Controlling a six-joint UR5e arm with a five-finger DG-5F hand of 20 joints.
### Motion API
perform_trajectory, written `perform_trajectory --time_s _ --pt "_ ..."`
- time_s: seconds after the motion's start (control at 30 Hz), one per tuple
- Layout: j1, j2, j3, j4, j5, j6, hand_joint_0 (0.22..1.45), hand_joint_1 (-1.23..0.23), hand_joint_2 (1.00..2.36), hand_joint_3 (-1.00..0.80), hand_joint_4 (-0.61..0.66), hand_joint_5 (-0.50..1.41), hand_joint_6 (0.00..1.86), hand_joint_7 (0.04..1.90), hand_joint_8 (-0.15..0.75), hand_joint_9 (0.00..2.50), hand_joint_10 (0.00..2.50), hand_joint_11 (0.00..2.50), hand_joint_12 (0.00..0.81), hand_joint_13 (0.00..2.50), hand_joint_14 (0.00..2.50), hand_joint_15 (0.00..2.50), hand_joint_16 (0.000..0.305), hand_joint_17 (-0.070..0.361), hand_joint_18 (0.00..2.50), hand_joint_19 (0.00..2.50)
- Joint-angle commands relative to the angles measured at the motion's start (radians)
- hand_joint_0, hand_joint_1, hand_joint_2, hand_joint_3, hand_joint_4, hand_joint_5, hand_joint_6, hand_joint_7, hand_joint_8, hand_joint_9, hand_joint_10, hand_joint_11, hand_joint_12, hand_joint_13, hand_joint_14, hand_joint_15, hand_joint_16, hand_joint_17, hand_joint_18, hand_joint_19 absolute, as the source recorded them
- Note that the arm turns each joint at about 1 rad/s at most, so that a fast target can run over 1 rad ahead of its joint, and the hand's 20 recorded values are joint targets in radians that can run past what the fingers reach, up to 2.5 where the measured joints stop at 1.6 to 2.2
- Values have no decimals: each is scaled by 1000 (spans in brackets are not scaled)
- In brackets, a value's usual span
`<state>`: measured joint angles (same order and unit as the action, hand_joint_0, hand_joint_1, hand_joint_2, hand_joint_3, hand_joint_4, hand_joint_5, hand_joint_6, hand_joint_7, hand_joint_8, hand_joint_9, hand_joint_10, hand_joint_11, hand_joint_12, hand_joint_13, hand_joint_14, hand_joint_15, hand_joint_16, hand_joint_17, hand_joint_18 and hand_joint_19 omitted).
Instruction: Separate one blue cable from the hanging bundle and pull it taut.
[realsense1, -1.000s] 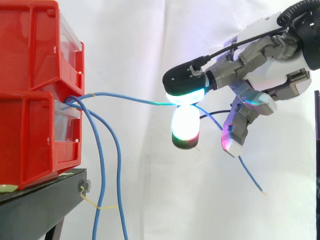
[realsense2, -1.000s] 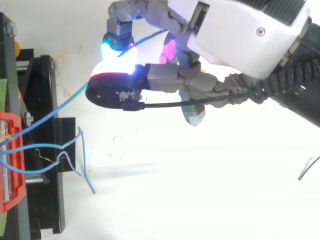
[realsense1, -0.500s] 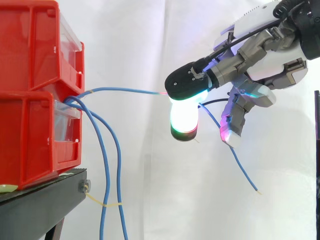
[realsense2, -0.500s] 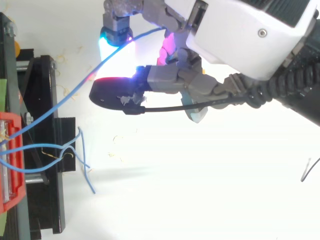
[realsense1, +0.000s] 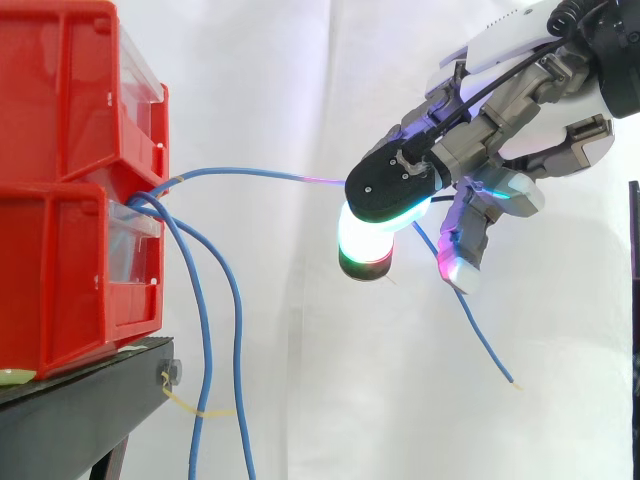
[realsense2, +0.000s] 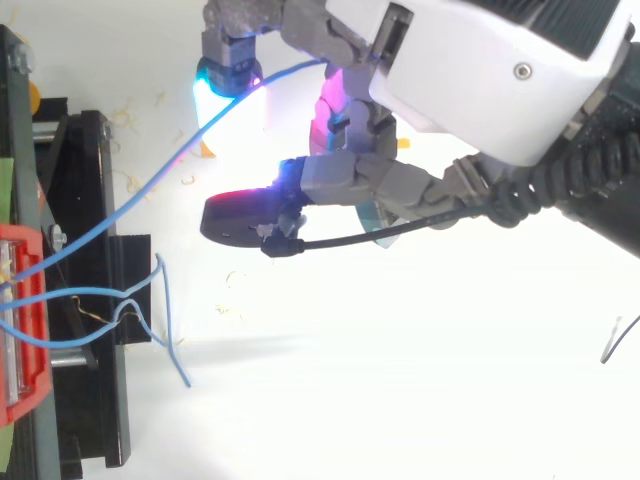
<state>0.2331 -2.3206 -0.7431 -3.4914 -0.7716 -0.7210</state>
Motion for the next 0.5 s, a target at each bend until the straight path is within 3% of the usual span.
perform_trajectory --time_s 0.0,0.4,0.47 --pt "0 0 -1 0 0 0 731 -844 1007 -412 216 127 505 1148 142 1955 16 430 277 1231 18 540 46 103 819 624" --pt "2 0 1 0 2 -8 715 -836 1018 -114 198 123 506 1120 149 1950 16 410 267 1248 19 534 45 102 882 601" --pt "2 0 1 0 0 -41 713 -837 1017 -100 194 122 506 1105 155 1954 15 400 267 1258 18 537 45 102 892 596"
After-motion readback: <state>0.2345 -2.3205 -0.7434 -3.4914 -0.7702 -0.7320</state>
